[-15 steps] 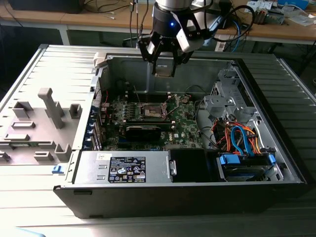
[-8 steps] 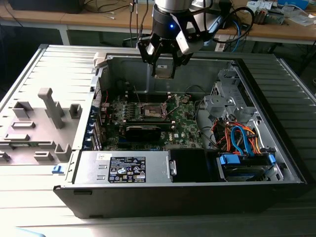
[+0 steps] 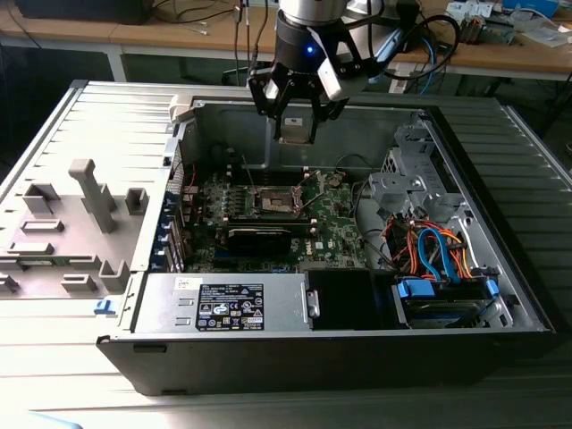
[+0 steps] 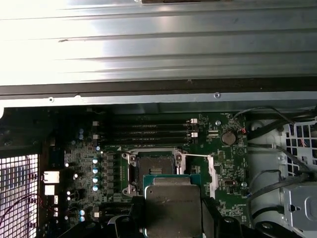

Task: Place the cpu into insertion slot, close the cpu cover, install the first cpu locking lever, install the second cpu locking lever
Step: 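Place the cpu into insertion slot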

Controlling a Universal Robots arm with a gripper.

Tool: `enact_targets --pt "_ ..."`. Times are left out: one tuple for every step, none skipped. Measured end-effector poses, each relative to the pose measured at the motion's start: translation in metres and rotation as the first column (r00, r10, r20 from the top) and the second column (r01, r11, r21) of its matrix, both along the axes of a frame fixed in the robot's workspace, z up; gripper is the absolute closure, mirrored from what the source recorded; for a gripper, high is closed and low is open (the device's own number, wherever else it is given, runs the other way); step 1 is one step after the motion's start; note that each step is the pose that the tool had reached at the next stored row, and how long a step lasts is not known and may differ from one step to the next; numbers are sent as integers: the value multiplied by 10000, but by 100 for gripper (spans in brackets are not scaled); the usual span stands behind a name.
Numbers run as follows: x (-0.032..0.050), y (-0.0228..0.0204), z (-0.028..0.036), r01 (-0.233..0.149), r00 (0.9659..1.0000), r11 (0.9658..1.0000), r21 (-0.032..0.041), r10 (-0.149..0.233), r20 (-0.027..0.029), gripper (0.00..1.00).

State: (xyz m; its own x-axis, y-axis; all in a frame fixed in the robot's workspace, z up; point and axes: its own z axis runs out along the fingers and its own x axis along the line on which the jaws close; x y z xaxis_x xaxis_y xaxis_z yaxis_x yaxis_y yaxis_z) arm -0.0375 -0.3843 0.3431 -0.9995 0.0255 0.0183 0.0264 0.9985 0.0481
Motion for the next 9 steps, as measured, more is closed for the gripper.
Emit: enact_targets --pt "-1 -3 -3 0 10000 10000 0 0 0 45" --pt "-2 -7 -7 0 10000 10000 1 0 0 45" --pt "-2 -9 -9 1 10000 10000 0 -1 0 45" --pt "-3 -12 -11 0 10000 10000 -1 0 0 45" --pt "-5 -16 -17 0 10000 10000 -2 0 -1 45" --pt "-5 -17 -21 1 10000 10000 -1 -1 0 45" --pt "-6 -18 -25 0 10000 10000 0 0 0 45" --pt "-6 -20 -30 0 10000 10000 0 0 0 45" --pt "-7 -22 -34 -1 10000 10000 -1 1 0 45"
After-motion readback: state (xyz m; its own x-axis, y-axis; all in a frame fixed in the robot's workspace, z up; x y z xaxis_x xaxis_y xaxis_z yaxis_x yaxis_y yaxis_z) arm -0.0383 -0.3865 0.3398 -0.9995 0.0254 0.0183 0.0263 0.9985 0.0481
